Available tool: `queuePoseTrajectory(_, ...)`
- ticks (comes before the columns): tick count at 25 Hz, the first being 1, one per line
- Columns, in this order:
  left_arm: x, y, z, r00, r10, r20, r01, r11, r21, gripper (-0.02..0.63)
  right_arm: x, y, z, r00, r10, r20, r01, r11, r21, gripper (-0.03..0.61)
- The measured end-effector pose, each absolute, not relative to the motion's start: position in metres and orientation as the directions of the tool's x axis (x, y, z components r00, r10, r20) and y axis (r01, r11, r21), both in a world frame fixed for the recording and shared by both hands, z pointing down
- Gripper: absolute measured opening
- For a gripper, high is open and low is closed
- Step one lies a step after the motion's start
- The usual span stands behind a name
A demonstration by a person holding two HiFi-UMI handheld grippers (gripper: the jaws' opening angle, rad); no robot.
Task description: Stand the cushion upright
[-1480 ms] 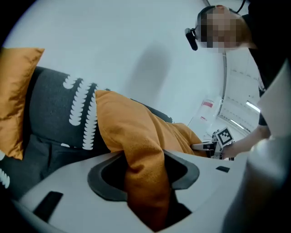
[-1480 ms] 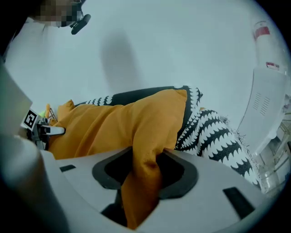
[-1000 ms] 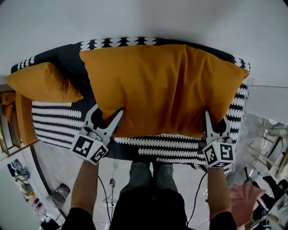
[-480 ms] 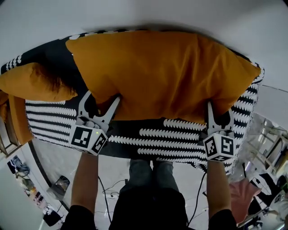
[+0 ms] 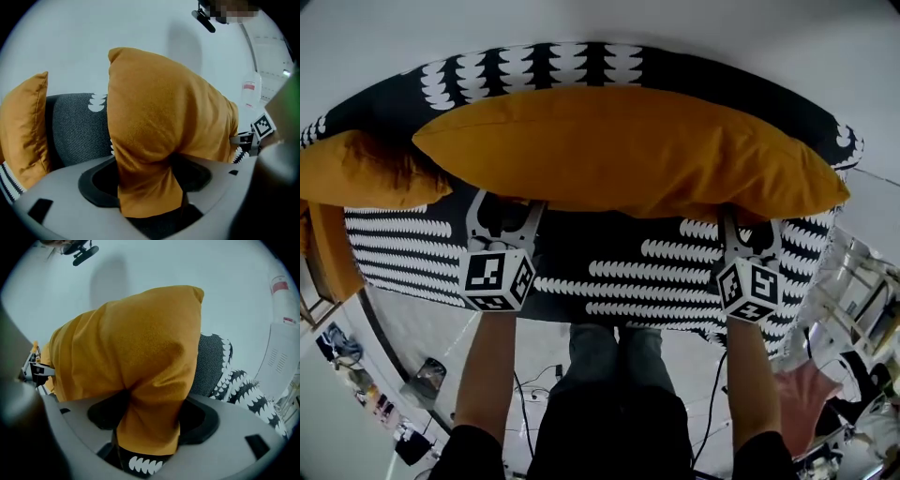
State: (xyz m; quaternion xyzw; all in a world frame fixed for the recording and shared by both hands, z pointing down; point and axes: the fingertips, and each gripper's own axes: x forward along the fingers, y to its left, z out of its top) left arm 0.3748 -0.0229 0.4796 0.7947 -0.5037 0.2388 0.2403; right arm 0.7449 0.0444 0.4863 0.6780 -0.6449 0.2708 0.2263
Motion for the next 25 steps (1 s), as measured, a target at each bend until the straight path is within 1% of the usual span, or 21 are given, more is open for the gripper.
queuePoseTrajectory(2,0.368,-0.017,0.479,0.367,-0.68,0.635,-0.918,-0.376,0.128,0.352,0.745,0.051,0.486,0.027,-0.742,0.669,-0.995,-0.084,-0.052,0.34)
queuePoseTrajectory(4,0.361,-0.013,0.474,0.352,-0.688,0.635,-0.925,-0.36,0.123,0.365,0.75,0.057,0.483,0.048,-0.741,0.669,-0.99,-0.127,-0.069,0.366)
queuePoseTrajectory(7,0.35,-0.004,0.447,0.342,-0.728,0.594,-0.936,-0.32,0.147,0.365,0.749,0.069,0.462,0.085,-0.764,0.64,-0.982,-0.173,-0.077,0.371)
queuePoseTrajectory(8,0.349,-0.001,0.436,0.345,-0.738,0.579,-0.935,-0.32,0.15,0.365,0.746,0.072,0.45,0.091,-0.78,0.62,-0.982,-0.172,-0.073,0.37)
queuePoseTrajectory(10,0.353,0.004,0.412,0.366,-0.75,0.551,-0.927,-0.343,0.15,0.365,0.737,0.08,0.424,0.09,-0.811,0.579,-0.985,-0.159,-0.071,0.346)
queuePoseTrajectory(14,0.366,0.017,0.361,0.417,-0.763,0.494,-0.905,-0.402,0.142,0.358,0.715,0.096,0.374,0.056,-0.849,0.525,-0.99,-0.116,-0.081,0.316)
queuePoseTrajectory(17,0.372,0.03,0.319,0.448,-0.774,0.448,-0.892,-0.416,0.175,0.318,0.706,0.102,0.332,0.042,-0.878,0.476,-0.992,-0.094,-0.086,0.292)
queuePoseTrajectory(19,0.376,0.041,0.295,0.467,-0.776,0.424,-0.883,-0.43,0.187,0.268,0.701,0.106,0.305,0.032,-0.898,0.44,-0.992,-0.082,-0.096,0.264)
queuePoseTrajectory(21,0.378,0.054,0.272,0.488,-0.771,0.409,-0.872,-0.453,0.185,0.246,0.694,0.114,0.281,0.017,-0.912,0.411,-0.991,-0.068,-0.111,0.253)
queuePoseTrajectory(22,0.379,0.061,0.26,0.498,-0.768,0.402,-0.866,-0.467,0.18,0.228,0.689,0.119,0.269,0.009,-0.917,0.398,-0.991,-0.061,-0.118,0.238)
queuePoseTrajectory(23,0.38,0.068,0.248,0.506,-0.767,0.394,-0.861,-0.479,0.174,0.224,0.684,0.125,0.256,0.0,-0.922,0.387,-0.991,-0.051,-0.123,0.225)
queuePoseTrajectory(24,0.381,0.075,0.235,0.513,-0.768,0.384,-0.857,-0.488,0.167,0.204,0.679,0.131,0.243,-0.012,-0.927,0.376,-0.991,-0.039,-0.127,0.222)
queuePoseTrajectory(25,0.381,0.081,0.221,0.518,-0.77,0.372,-0.853,-0.496,0.161,0.194,0.675,0.136,0.229,-0.024,-0.932,0.362,-0.991,-0.025,-0.13,0.2)
